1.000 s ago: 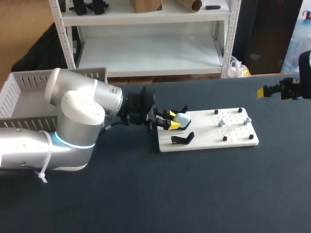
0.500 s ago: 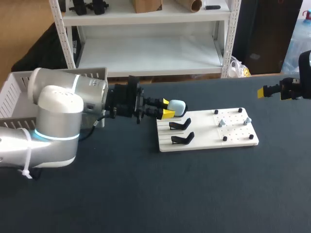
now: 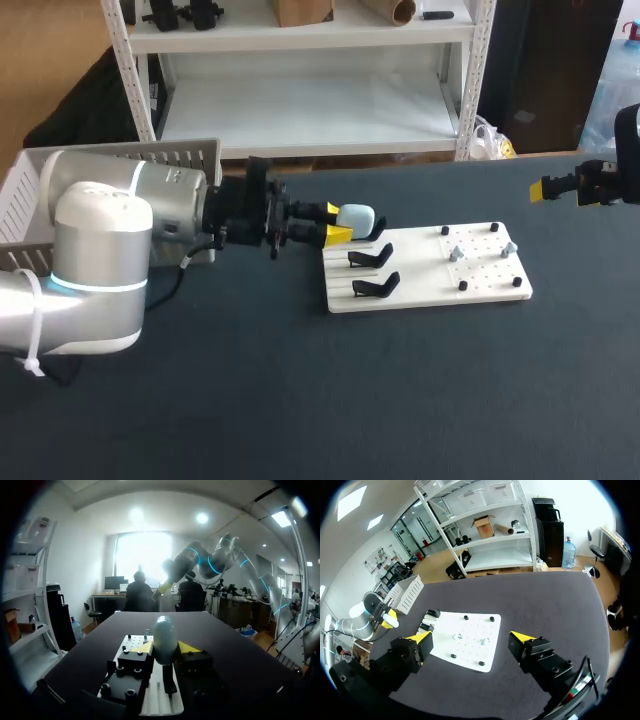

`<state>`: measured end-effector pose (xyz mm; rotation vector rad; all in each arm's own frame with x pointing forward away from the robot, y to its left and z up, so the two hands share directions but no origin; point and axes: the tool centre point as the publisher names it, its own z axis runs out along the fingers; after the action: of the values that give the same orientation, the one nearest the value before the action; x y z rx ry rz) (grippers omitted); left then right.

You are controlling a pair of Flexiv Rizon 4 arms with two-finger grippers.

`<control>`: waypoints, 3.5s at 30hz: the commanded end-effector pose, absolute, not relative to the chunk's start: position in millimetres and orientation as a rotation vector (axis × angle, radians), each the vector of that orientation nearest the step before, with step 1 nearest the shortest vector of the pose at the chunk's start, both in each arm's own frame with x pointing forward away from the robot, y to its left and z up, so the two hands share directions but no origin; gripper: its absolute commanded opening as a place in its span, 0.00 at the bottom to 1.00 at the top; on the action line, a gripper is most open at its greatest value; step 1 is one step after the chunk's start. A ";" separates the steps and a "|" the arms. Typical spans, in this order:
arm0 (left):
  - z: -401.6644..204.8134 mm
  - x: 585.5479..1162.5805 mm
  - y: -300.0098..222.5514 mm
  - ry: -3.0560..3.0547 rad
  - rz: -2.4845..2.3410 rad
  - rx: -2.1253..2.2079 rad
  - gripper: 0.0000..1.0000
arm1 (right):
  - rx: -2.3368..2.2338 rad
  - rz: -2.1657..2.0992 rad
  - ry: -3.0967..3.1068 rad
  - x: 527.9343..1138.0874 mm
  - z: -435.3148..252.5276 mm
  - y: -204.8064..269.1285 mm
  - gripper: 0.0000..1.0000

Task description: Pick up each earbud case from the left stands, insert the matching earbuds, close the lid, and place the case in the box.

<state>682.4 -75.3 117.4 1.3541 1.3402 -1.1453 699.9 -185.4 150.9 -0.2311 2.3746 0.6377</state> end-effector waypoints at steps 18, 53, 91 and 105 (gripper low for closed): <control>117.9 665.6 -85.4 1.328 -1.158 1.228 0.00 | -0.295 0.718 2.337 702.5 156.2 -180.2 1.00; 116.9 674.0 -110.6 1.173 -1.183 1.289 0.00 | -0.669 0.717 2.372 618.4 160.9 -50.7 1.00; 116.3 674.8 -110.0 1.167 -1.170 1.302 0.00 | -0.706 0.766 2.436 646.5 136.0 12.1 1.00; 116.3 674.8 -110.0 1.167 -1.170 1.302 0.00 | -0.675 0.754 2.439 658.3 131.0 15.4 1.00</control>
<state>674.2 -110.0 117.3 1.3043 1.1704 -1.1700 655.9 13.1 132.1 -0.6777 2.4360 0.7598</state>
